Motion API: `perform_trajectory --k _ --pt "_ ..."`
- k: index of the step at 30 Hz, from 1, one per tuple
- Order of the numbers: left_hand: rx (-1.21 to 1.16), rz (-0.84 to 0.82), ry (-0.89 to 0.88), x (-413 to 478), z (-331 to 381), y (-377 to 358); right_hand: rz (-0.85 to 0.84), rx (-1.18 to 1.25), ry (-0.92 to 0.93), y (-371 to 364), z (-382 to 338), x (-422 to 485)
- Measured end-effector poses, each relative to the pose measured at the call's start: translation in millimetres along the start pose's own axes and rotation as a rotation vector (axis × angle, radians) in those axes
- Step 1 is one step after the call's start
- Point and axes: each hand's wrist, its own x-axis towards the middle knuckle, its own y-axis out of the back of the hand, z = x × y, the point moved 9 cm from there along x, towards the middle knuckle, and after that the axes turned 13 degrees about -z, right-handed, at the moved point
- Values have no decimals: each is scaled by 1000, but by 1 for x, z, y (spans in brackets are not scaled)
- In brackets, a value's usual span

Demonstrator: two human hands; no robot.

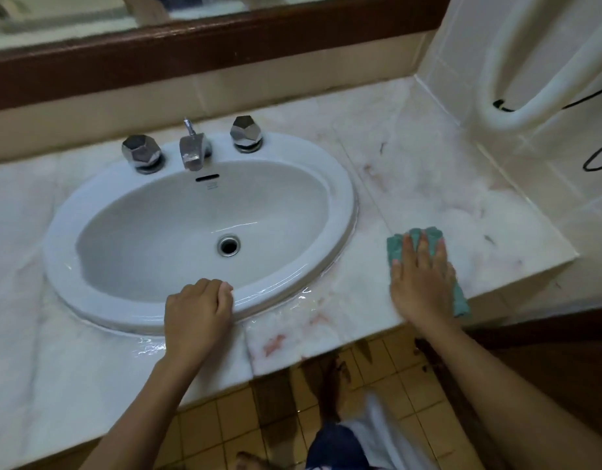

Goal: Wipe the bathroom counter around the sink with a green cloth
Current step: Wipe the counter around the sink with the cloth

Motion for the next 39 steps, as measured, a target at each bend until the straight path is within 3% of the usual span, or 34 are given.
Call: perform_trajectory --k 3,7,9,11,16,19,22,27,30,33,35,39 --pt "-10 7 36 -1 3 1 86 116 -34 -12 -61 -21" --pt "-18 -12 71 1 0 1 70 38 234 -67 -151 -121" --pt "-44 -30 36 1 0 1 51 -10 431 -78 -156 -156" --pt "-56 -44 -7 2 1 3 32 -25 508 -69 -125 -144" --pt "-31 -30 -15 2 2 3 28 195 95 -17 -39 -48" --pt "-108 6 -20 -4 5 3 79 166 3 -25 -77 -52" --pt "-460 180 -29 -30 -9 20 85 156 78 -63 -143 -108" --pt "-657 457 260 -117 -90 24 5 130 299 -117 -234 -190" --pt "-643 504 417 -161 -143 11 -86 -23 621 -136 -270 -216" --pt "-558 512 552 -183 -198 -1 -98 -205 900 -134 -249 -211" --pt "-556 486 656 -191 -237 -12 -70 -282 935 -121 -216 -189" --pt "-529 526 768 -193 -280 -11 -44 -285 827 -112 -203 -175"
